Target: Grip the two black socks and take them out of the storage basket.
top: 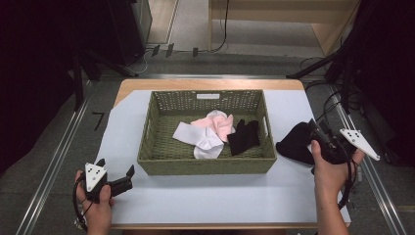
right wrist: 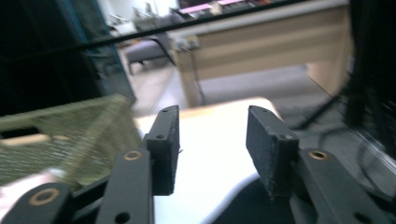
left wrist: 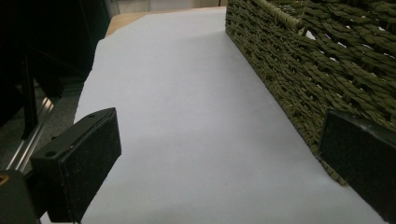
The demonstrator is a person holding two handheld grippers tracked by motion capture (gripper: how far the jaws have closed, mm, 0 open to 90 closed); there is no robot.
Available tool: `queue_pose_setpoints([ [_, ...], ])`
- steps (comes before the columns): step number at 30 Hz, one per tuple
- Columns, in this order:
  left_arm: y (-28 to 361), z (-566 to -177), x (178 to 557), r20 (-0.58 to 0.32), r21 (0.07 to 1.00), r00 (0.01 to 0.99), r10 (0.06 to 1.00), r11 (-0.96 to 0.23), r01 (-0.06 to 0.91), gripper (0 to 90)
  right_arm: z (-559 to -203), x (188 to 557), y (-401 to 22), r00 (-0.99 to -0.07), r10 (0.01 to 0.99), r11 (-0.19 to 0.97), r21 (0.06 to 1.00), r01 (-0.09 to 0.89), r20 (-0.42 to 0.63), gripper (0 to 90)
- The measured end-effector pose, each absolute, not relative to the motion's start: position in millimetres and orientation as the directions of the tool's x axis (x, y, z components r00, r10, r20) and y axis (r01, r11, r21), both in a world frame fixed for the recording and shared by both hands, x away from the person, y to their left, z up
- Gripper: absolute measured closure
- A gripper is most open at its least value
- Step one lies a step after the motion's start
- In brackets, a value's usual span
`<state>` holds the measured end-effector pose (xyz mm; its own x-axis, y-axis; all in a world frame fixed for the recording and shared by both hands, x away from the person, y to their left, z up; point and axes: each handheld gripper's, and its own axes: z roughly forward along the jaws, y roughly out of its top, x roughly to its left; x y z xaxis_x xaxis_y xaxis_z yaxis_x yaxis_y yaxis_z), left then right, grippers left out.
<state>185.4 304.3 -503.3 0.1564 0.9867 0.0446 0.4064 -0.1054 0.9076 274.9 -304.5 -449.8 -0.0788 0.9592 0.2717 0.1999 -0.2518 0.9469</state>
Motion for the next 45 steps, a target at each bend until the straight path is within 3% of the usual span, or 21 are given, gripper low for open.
queue_pose_setpoints([
  [3, 304, -503, 185, 0.043, 0.909, 0.158, 0.987, -0.104, 0.403, 0.5, -431, 276, -284, -0.143, 0.954, -0.239, 0.956, 0.171, 0.264, 51.4],
  [10, 305, -503, 185, 0.041, 0.908, 0.158, 0.987, -0.103, 0.405, 0.5, -402, 285, -221, -0.294, 0.928, -0.176, 0.965, 0.195, 0.229, 55.7],
  [19, 305, -503, 186, 0.035, 0.909, 0.160, 0.986, -0.098, 0.406, 0.5, -406, 317, -159, -0.382, 0.896, -0.112, 0.949, 0.295, 0.224, 60.7],
  [23, 305, -503, 186, 0.036, 0.909, 0.161, 0.986, -0.099, 0.405, 0.5, -416, 327, -151, -0.393, 0.896, -0.071, 0.940, 0.335, 0.208, 63.4],
  [30, 305, -503, 186, 0.037, 0.906, 0.165, 0.986, -0.103, 0.410, 0.5, -435, 338, -138, -0.387, 0.897, 0.017, 0.859, 0.511, 0.212, 68.9],
  [33, 305, -503, 186, 0.037, 0.907, 0.164, 0.986, -0.102, 0.408, 0.5, -437, 339, -135, -0.384, 0.902, 0.045, 0.844, 0.535, 0.196, 68.7],
  [40, 304, -503, 186, 0.044, 0.905, 0.166, 0.985, -0.109, 0.411, 0.5, -443, 349, -137, -0.355, 0.897, 0.024, 0.775, 0.631, 0.262, 64.9],
  [45, 304, -503, 186, 0.045, 0.905, 0.167, 0.985, -0.111, 0.410, 0.5, -455, 354, -129, -0.362, 0.909, 0.098, 0.740, 0.666, 0.205, 60.4],
])
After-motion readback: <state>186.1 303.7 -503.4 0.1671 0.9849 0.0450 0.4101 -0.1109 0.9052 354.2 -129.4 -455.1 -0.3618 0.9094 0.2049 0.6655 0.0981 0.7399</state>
